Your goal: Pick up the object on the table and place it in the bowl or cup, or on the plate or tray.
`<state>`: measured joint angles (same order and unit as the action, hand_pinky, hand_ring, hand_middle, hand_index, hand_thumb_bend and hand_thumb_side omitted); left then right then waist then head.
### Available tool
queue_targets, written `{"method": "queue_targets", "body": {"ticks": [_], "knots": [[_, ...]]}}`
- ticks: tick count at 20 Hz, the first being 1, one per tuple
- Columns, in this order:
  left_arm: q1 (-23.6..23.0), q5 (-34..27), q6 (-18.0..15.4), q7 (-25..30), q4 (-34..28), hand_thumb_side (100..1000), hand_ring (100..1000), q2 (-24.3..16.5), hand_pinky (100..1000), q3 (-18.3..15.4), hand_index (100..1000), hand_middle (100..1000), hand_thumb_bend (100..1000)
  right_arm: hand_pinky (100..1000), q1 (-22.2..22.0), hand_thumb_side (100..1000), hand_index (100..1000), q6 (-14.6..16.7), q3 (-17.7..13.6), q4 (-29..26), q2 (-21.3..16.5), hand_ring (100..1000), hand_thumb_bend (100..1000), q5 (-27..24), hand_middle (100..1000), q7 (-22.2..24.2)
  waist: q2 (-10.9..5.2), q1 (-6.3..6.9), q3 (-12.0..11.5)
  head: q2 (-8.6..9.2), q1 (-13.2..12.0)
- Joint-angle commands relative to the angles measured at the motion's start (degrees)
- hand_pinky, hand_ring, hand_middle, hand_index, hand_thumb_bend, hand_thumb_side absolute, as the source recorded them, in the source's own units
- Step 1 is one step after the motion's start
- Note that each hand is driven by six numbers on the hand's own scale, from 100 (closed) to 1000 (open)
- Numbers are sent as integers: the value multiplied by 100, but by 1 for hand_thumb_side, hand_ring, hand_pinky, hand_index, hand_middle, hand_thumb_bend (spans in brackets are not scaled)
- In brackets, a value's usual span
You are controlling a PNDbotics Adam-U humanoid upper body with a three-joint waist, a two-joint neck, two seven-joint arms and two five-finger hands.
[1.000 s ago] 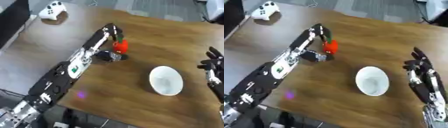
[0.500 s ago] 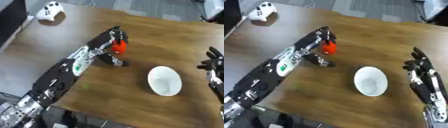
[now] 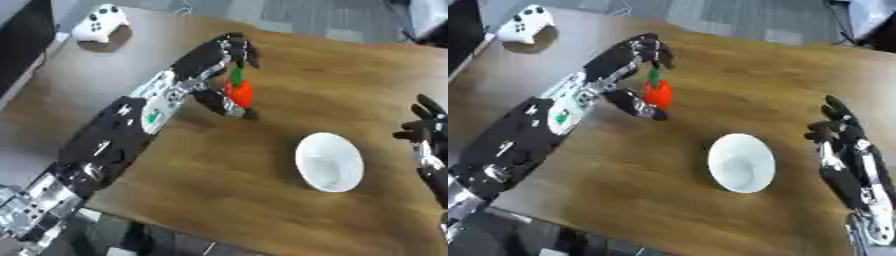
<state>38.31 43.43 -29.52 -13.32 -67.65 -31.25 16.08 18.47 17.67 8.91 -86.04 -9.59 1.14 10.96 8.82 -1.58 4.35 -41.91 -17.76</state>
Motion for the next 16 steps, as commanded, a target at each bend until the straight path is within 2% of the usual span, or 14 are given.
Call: {"method": "queue_targets", "body": {"ticks": [1, 11, 16], "knots": [[221, 155, -22, -11, 127, 751, 545, -129, 923, -105, 703, 689, 760, 702, 119, 401, 646, 19, 29, -92, -39, 1000, 100, -40, 994, 46, -39, 0, 33, 169, -127], [377, 619, -53, -156, 844, 757, 544, 22, 1000, -301, 700, 688, 744, 700, 247, 404, 642, 51, 75, -145, -17, 1000, 100, -126, 989, 116, 94, -59, 211, 350, -172], [399, 812, -94, -270, 1116, 767, 542, 69, 1000, -383, 698, 687, 725, 694, 283, 406, 640, 64, 77, -180, -12, 1000, 100, -190, 985, 137, 131, -83, 282, 375, -143]]}}
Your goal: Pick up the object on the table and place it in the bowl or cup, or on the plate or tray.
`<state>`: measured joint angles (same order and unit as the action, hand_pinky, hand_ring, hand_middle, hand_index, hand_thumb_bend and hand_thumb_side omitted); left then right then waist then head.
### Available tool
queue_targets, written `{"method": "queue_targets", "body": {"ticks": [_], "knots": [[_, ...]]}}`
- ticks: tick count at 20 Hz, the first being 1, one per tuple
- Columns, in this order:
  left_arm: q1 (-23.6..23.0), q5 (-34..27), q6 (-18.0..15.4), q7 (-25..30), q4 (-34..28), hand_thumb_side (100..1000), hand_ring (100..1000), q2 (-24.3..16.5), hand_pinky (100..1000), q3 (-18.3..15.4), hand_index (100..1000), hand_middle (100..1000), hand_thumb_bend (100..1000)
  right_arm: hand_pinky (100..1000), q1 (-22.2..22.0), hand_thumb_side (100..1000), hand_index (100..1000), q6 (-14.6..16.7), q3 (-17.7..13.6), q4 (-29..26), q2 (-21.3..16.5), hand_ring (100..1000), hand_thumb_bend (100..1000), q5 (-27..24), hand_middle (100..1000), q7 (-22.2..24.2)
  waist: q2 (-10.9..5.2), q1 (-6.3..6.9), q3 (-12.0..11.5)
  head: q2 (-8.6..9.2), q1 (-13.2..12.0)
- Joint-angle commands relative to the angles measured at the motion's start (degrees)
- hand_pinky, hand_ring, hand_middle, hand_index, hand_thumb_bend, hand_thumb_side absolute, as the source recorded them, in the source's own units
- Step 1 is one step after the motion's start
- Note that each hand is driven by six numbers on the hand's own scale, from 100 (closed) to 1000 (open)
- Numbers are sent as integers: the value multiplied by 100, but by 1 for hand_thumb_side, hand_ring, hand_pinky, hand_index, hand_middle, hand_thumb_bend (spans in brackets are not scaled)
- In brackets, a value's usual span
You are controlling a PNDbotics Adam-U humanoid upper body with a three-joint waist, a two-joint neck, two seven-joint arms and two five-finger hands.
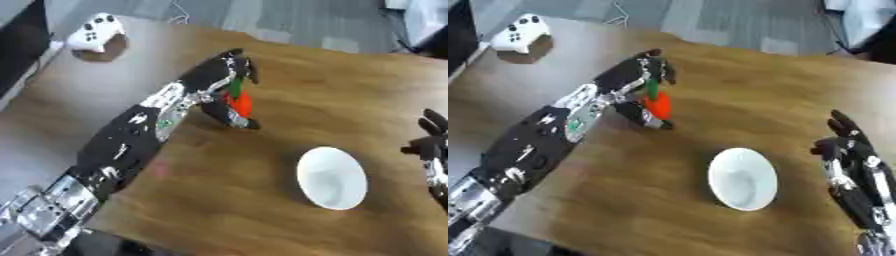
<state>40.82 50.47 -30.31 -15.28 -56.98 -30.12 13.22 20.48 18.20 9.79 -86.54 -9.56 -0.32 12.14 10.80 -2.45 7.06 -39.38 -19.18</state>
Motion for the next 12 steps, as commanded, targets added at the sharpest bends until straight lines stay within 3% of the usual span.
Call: {"method": "queue_targets", "body": {"ticks": [1, 2, 4, 8, 9, 10, 11, 12], "knots": [[147, 130, -25, -95, 84, 769, 540, -34, 1000, -108, 696, 686, 723, 693, 90, 407, 639, 15, -10, -141, -10, 1000, 100, -56, 983, 21, -61, -1, 21, 123, 5], [143, 147, -34, -113, 116, 753, 540, -21, 1000, -116, 696, 686, 760, 692, 98, 431, 639, 20, -8, -153, -6, 1000, 102, -75, 982, 25, -59, -5, 31, 122, 11], [129, 179, -16, -142, 178, 771, 538, 0, 1000, -133, 694, 684, 729, 690, 112, 408, 638, 30, -6, -180, 2, 1000, 100, -116, 981, 32, -57, -11, 45, 119, 23], [79, 240, 67, -181, 277, 776, 529, 61, 1000, -139, 687, 674, 752, 683, 117, 408, 637, 34, -11, -221, 14, 1000, 100, -182, 976, 39, -66, -15, 66, 113, 48], [64, 249, 71, -189, 289, 755, 523, 80, 1000, -133, 680, 655, 704, 682, 114, 406, 636, 30, -13, -225, 15, 1000, 100, -192, 976, 39, -69, -14, 67, 109, 54], [44, 259, 69, -194, 296, 771, 526, 102, 1000, -120, 684, 667, 731, 682, 111, 406, 636, 25, -13, -229, 16, 1000, 100, -200, 976, 38, -72, -12, 67, 105, 61], [25, 270, 63, -197, 297, 715, 483, 121, 1000, -104, 664, 620, 649, 681, 108, 405, 635, 19, -12, -232, 17, 1000, 100, -206, 975, 35, -73, -9, 67, 100, 71], [1, 282, 51, -198, 292, 706, 463, 141, 1000, -83, 654, 605, 641, 681, 106, 405, 635, 12, -11, -235, 16, 1000, 100, -211, 975, 30, -73, -6, 66, 94, 83]]}}
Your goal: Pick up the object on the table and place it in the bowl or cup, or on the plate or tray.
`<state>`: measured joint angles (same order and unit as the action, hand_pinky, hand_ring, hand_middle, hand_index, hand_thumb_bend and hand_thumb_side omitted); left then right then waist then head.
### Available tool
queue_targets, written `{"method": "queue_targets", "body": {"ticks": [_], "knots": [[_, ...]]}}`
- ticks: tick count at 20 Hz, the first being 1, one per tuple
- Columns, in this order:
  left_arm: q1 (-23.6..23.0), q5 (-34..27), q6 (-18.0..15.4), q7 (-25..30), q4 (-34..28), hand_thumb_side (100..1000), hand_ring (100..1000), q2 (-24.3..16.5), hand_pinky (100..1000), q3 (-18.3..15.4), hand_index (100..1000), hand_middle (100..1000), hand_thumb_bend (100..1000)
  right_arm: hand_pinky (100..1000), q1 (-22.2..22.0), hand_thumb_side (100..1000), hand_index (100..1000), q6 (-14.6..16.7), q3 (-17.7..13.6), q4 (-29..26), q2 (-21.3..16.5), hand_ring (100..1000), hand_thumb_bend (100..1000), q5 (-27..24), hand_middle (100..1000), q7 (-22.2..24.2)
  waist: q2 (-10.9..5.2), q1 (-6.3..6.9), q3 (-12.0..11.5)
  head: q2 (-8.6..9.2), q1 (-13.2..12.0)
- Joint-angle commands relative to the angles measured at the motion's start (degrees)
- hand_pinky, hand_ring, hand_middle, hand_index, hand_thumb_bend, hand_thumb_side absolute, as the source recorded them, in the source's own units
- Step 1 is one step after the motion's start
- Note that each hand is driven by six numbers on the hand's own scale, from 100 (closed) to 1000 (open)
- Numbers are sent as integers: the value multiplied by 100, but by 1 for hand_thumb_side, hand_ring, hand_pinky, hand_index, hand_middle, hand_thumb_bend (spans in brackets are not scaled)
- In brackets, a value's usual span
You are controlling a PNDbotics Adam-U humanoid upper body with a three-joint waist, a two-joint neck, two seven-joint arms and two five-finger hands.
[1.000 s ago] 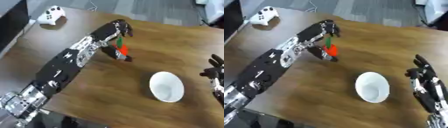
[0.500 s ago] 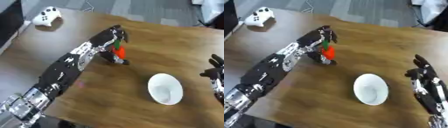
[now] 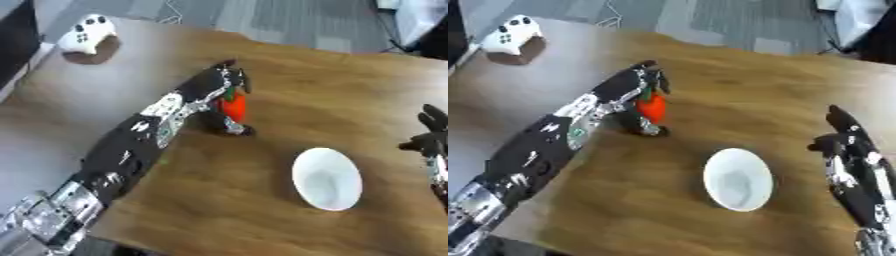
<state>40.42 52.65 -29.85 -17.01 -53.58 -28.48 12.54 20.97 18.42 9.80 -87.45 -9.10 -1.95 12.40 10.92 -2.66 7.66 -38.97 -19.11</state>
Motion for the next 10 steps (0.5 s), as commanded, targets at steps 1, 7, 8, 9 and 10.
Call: {"method": "queue_targets", "body": {"ticks": [1, 7, 8, 9, 10], "knots": [[23, 75, -4, -25, -51, 695, 439, -8, 1000, 1, 639, 588, 630, 681, 55, 404, 635, -16, -11, -148, -31, 1000, 100, -52, 975, 0, -85, 18, 5, 47, 84], [-7, 114, 55, -32, -17, 380, 277, 42, 963, 31, 505, 461, 397, 680, 50, 402, 633, -38, -4, -169, -36, 1000, 100, -65, 974, -16, -77, 30, 7, 13, 103], [-9, 123, 79, -23, -20, 310, 252, 44, 943, 45, 476, 426, 362, 680, 47, 401, 633, -41, -4, -170, -38, 1000, 100, -67, 974, -18, -76, 33, 7, 5, 107], [-11, 135, 102, -11, -29, 181, 215, 44, 922, 58, 431, 374, 316, 680, 45, 401, 633, -44, -5, -170, -40, 1000, 100, -68, 974, -20, -75, 37, 6, -3, 109], [-16, 156, 130, 9, -42, 131, 201, 41, 916, 74, 406, 350, 300, 680, 40, 400, 633, -48, -6, -170, -42, 1000, 100, -70, 974, -21, -76, 41, 3, -13, 112]]}}
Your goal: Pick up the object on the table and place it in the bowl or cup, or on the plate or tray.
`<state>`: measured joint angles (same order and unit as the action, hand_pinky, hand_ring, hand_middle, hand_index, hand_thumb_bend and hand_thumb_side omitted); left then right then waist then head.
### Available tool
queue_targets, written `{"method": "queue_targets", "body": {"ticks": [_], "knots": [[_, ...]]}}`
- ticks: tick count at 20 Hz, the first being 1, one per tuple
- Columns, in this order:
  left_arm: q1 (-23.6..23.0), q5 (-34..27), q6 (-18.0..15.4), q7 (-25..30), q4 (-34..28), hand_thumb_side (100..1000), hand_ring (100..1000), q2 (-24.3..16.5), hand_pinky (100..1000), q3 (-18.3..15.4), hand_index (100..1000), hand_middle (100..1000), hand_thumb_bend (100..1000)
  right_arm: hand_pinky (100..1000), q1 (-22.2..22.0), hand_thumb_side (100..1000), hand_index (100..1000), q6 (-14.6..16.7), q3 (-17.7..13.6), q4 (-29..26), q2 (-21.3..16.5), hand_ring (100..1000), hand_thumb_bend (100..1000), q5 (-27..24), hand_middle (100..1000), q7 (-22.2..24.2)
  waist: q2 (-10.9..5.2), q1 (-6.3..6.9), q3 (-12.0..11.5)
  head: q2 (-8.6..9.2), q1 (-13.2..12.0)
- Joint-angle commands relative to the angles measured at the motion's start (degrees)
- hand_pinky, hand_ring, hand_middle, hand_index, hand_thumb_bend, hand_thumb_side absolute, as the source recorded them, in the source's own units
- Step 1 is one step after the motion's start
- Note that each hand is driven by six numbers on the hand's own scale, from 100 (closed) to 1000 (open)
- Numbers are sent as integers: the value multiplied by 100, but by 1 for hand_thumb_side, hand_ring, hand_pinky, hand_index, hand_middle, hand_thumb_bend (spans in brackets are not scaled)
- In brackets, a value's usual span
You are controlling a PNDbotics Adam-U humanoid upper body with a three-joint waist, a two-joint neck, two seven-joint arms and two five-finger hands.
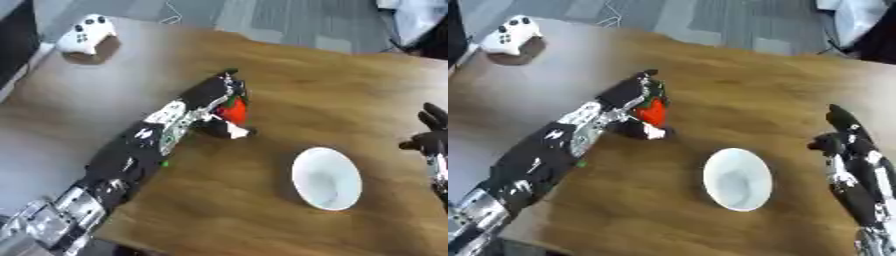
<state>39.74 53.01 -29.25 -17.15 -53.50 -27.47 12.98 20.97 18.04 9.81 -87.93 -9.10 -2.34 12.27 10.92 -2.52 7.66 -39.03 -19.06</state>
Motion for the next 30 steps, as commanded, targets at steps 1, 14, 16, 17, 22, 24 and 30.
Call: {"method": "queue_targets", "body": {"ticks": [1, 14, 16, 17, 22, 24, 30], "knots": [[48, 135, 97, 40, -67, 100, 167, -63, 904, 41, 360, 304, 279, 680, 37, 400, 633, -13, -8, -123, -44, 1000, 100, -31, 974, -9, -76, 30, 2, -12, 109], [-49, -514, 237, 572, -1720, 100, 154, -588, 861, 567, 362, 254, 316, 681, -56, 397, 632, -41, -131, 37, -200, 1000, 100, -7, 977, -118, -190, 130, -94, -153, 201], [-5, -714, 277, 759, -2099, 100, 160, -701, 850, 660, 366, 237, 320, 682, -80, 396, 632, -35, -191, 104, -264, 1000, 100, 75, 978, -189, -227, 141, -107, -175, 193], [19, -812, 303, 854, -2291, 100, 164, -752, 846, 706, 367, 239, 323, 682, -98, 395, 631, -26, -219, 142, -293, 1000, 100, 87, 978, -226, -247, 144, -113, -185, 194], [119, -1228, 513, 1279, -3176, 100, 172, -903, 807, 883, 374, 245, 341, 682, -176, 387, 631, -12, -374, 490, -535, 1000, 100, 91, 986, -411, -336, 136, -108, -236, 202], [161, -1378, 588, 1424, -3451, 100, 172, -925, 796, 943, 374, 245, 342, 681, -211, 386, 631, 26, -428, 633, -611, 1000, 100, 97, 988, -474, -368, 130, -97, -270, 203], [249, -1729, 735, 1754, -3911, 100, 169, -817, 769, 1068, 373, 242, 345, 678, -300, 381, 634, 121, -634, 851, -639, 1000, 100, 209, 985, -687, -438, 134, -51, -379, 223]]}}
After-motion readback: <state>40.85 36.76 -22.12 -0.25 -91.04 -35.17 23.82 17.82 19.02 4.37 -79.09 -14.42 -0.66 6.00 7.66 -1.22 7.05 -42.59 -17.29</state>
